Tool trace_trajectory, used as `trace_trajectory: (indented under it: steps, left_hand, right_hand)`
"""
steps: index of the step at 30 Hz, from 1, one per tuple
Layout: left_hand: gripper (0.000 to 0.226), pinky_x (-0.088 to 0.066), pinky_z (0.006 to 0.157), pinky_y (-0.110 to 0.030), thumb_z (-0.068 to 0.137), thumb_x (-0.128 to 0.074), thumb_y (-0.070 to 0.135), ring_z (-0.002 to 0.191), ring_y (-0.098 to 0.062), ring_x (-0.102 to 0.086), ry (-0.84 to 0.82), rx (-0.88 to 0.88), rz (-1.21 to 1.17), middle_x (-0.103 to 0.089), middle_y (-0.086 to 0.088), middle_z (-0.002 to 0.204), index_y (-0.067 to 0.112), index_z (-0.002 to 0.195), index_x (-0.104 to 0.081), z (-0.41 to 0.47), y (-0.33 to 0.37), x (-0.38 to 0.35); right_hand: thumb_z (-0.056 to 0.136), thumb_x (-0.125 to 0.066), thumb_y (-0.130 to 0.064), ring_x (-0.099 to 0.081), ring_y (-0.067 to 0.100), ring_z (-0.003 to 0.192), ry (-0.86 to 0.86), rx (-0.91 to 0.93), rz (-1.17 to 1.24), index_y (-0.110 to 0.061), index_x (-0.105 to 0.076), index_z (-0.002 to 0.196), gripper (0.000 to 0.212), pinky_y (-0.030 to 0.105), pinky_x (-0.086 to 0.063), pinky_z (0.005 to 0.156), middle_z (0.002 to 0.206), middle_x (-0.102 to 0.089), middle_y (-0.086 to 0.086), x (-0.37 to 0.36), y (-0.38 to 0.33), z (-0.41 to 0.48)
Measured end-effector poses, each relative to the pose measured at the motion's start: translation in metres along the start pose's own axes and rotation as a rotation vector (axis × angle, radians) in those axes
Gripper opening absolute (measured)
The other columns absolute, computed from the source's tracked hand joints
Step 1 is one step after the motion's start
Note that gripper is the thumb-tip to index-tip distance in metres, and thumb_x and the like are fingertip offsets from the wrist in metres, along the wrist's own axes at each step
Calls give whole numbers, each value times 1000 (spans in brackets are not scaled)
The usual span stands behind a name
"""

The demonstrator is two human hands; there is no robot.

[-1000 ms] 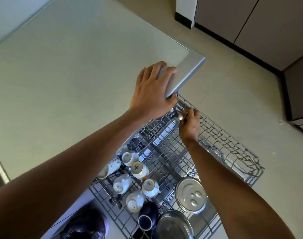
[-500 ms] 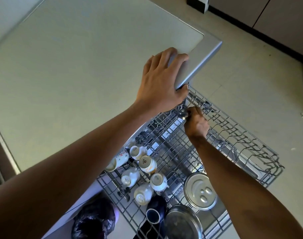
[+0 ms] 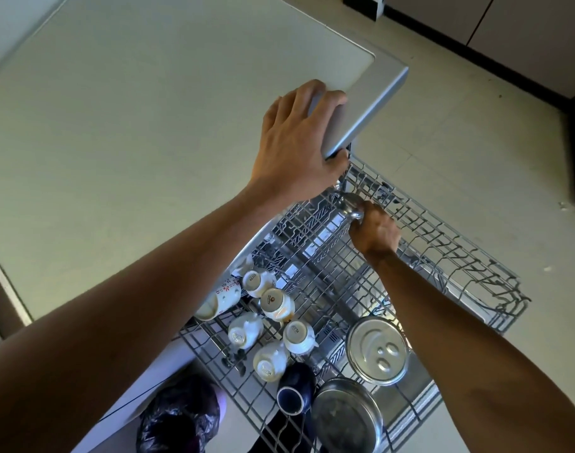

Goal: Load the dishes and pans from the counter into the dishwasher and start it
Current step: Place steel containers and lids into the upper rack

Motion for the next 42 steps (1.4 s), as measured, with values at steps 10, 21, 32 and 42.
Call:
trace_trajectory:
  steps: [10,21,32,42]
  left_hand:
    - [67,-29,108,-36,72,-60,48,127,-20,-41,-4,4,-27,-43,-1,137,25,134,-46,-3,-1,3]
    - [51,-39,107,-43,81,-65,22,122,-22,-47,-38,43,-240,-51,-7,136,13,131,-56,-88,-15,34]
    - [23,-49,91,-33,82,-69,16,102,-22,-62,138,376,-176,-65,-2,112,17,105,-68,-349,-92,119]
    - [14,-49,78,-27,81,-69,7,84,-20,-65,384,854,-39,-70,-5,94,9,94,-74,-592,-141,221]
  right_hand:
    - [98,-56,-32,-61,15,77,-54,-229,111,-27,-71,108,19,23,-47,64,99,-72,-1,29,-7,-23]
    - [91,-63,-31,-64,13,73,-37,-127,151,-30,-71,102,13,28,-57,69,89,-69,-5,84,-57,-100]
    - [87,-63,-43,-62,15,72,-71,382,283,-27,-64,76,20,26,-41,61,73,-64,-12,117,-203,-227]
    - [84,-64,-36,-66,28,83,-266,908,187,-21,-70,85,16,30,-47,68,83,-73,-3,60,-383,-388]
Point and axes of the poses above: each hand's wrist, its own z-axis towards the middle knuckle, its own x-axis out of the back of the hand, y = z × x, the point moved 3 cm from there along z, towards the middle knuckle
